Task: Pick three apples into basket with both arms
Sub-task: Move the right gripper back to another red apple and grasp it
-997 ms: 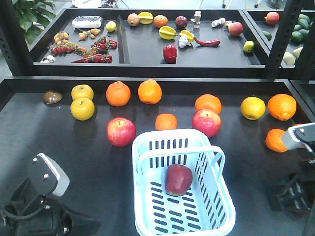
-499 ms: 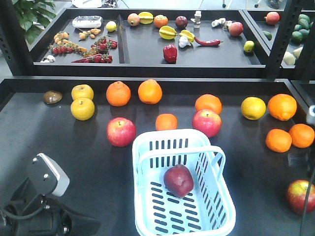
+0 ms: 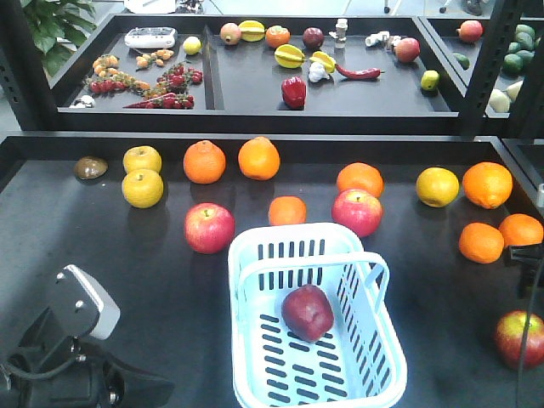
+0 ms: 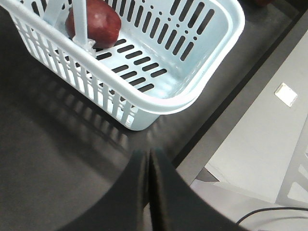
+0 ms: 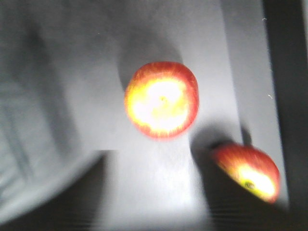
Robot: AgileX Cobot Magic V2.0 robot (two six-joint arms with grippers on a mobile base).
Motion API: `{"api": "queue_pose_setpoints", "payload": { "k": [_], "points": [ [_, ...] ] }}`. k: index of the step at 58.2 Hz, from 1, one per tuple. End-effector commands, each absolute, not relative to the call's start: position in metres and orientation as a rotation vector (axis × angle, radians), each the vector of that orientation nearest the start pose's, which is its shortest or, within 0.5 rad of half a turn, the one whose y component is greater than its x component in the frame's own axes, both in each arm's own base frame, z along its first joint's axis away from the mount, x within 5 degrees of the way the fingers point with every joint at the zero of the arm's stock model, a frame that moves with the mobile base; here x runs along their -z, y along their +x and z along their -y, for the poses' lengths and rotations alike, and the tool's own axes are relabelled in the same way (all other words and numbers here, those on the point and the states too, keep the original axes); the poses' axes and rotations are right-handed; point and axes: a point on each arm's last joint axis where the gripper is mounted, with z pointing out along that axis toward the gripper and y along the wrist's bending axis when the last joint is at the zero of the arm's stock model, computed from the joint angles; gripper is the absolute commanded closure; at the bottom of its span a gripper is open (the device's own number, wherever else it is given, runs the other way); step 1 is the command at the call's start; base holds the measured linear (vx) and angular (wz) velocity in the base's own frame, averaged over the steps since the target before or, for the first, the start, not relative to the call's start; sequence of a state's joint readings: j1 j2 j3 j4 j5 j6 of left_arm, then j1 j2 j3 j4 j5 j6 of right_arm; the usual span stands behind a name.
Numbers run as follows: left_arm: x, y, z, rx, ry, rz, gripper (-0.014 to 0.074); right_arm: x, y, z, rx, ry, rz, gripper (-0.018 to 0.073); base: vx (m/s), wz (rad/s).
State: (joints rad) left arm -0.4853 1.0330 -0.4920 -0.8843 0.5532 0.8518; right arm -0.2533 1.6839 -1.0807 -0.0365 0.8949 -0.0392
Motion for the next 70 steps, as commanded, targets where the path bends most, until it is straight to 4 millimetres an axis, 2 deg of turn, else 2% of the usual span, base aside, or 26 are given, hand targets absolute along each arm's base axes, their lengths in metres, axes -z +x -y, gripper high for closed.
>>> {"api": "queue_pose_setpoints", "payload": {
  "k": [1,15,48,54,60,67,70],
  "points": [
    [-0.245,0.145,0.119,0.725,0.774,-2.231,0.0602,-0.214,0.312,0.087,0.129,0.246,-2.902,-0.0087,0.0,0.0],
    [-0.245,0.145,0.119,0.725,0.774,-2.231,0.0602,-0.176,0.322,0.093,0.155,0.249,-2.99,-0.008,0.0,0.0],
    [-0.245,0.145,0.119,0.725,0.774,-2.231,0.0602,-0.121,0.333,0.096,0.15,0.216,-3.081,-0.0021,0.0,0.0],
    [-0.245,0.145,0.119,0.725,0.774,-2.231,0.0602,-0.122,0.334,0.096,0.153,0.205,-3.068,0.0014,0.0,0.0],
    [-0.245,0.145,0.119,0.725,0.774,-2.231,0.0602,-0.133,0.334,0.096,0.154,0.206,-3.031,0.0102,0.0,0.0],
    [-0.245,0.145,0.119,0.725,0.774,-2.231,0.0602,-0.156,0.332,0.095,0.167,0.152,-2.973,0.0286,0.0,0.0],
    [-0.245,0.145,0.119,0.725,0.774,-2.231,0.0602,-0.172,0.33,0.093,0.163,0.128,-2.935,0.0389,0.0,0.0]
  ]
}}
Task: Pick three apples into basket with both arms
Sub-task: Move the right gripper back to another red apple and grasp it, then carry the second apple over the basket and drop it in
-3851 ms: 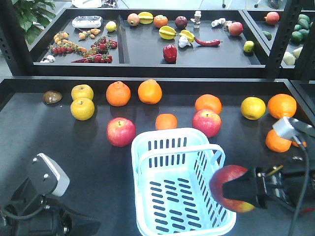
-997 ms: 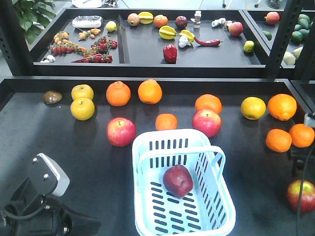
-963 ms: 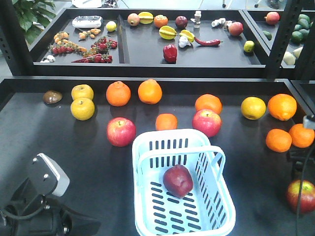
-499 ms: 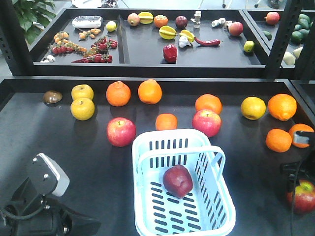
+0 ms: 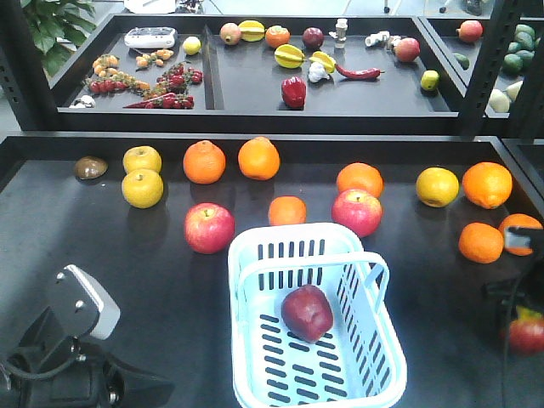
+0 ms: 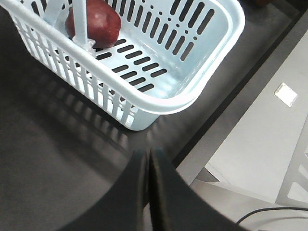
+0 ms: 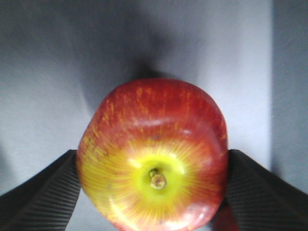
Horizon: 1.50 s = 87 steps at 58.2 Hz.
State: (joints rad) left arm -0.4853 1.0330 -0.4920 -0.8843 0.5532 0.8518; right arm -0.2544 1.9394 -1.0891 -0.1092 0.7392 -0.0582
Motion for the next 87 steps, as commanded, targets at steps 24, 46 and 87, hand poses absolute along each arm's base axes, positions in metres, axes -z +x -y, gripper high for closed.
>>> {"api": "queue_pose_setpoints", "payload": {
  "k": [24,46,87],
  "points": [
    [-0.245,0.145,0.119,0.725,0.774,-2.231,0.0602,-0.251,0.259,0.046,-0.187,0.002,-2.666,0.0564,0.0,0.0],
    [-0.245,0.145,0.119,0.725,0.774,-2.231,0.0602,-0.282,0.157,-0.031,-0.656,-0.252,-2.281,0.0564,0.0,0.0],
    [-0.245,0.145,0.119,0.725,0.773,-2.231,0.0602,-0.241,0.216,-0.118,-0.686,-0.453,-2.313,0.011,0.0,0.0]
  ]
}}
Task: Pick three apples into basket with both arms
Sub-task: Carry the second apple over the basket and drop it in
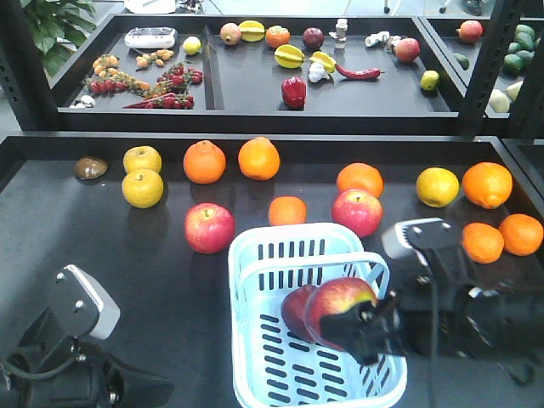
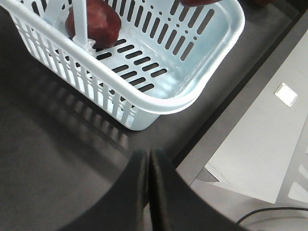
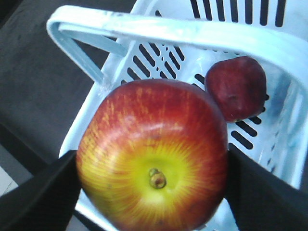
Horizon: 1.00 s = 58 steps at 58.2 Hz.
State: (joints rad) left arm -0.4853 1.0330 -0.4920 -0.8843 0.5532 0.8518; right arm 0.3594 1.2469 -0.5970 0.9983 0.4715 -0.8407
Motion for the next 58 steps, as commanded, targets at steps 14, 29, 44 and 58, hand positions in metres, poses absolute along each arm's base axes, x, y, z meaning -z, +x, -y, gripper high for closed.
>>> {"api": "queue_pose_setpoints", "payload": {
  "k": [14,29,44,58],
  "points": [
    [-0.245,0.145,0.119,0.725,0.773,-2.231,0.0602,-0.237,0.228,-0.121,-0.673,-0.469,-2.329,-0.0169,0.0,0.0],
    [-0.245,0.145,0.119,0.725,0.773,-2.231,0.0602,-0.242,0.219,-0.123,-0.736,-0.519,-2.336,-0.0076,0.0,0.0],
    [-0.245,0.145,0.119,0.725,0.773,-2.231,0.0602,-0.251,0.194,-0.117,-0.747,-0.634,-2.437,0.0431,0.0,0.0],
    [-0.245,0.145,0.119,0.725,0.773,-2.231,0.0602,-0.263,0.174,-0.074,-0.271,-0.414,-2.592,0.0566,0.0,0.0]
  ]
}}
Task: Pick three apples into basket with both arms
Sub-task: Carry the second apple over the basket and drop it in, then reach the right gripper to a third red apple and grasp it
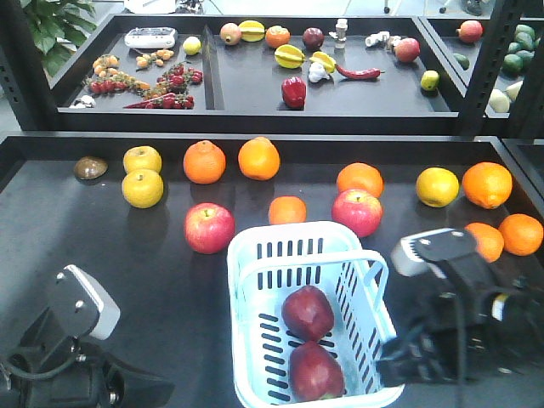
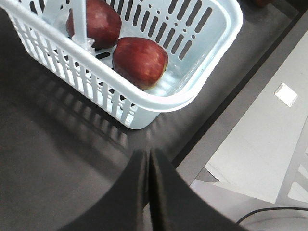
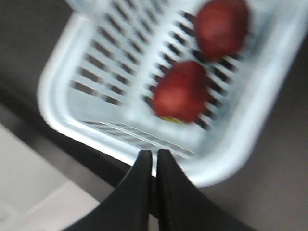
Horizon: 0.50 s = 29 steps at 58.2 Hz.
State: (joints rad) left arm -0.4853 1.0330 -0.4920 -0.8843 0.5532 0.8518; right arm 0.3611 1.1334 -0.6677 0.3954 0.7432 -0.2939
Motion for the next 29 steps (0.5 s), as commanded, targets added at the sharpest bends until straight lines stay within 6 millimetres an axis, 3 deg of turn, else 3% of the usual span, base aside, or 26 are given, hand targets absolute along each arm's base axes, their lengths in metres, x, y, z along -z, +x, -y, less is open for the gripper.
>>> {"api": "queue_pose_setpoints", "payload": {
  "k": [1,13,21,29],
  "points": [
    [-0.245,0.145,0.119,0.725,0.773,-2.231,0.0602,-0.264,0.174,-0.069,-0.196,-0.409,-2.594,0.0566,0.0,0.0],
    [-0.245,0.145,0.119,0.725,0.773,-2.231,0.0602,-0.277,0.159,-0.016,0.443,-0.068,-2.614,0.0562,0.0,0.0],
    [-0.245,0.145,0.119,0.725,0.773,-2.231,0.0602,-0.282,0.161,-0.01,0.478,-0.012,-2.599,0.0537,0.0,0.0],
    [-0.245,0.145,0.119,0.725,0.773,-2.231,0.0602,-0.291,0.167,0.01,0.469,0.154,-2.599,0.0461,0.0,0.0]
  ]
}}
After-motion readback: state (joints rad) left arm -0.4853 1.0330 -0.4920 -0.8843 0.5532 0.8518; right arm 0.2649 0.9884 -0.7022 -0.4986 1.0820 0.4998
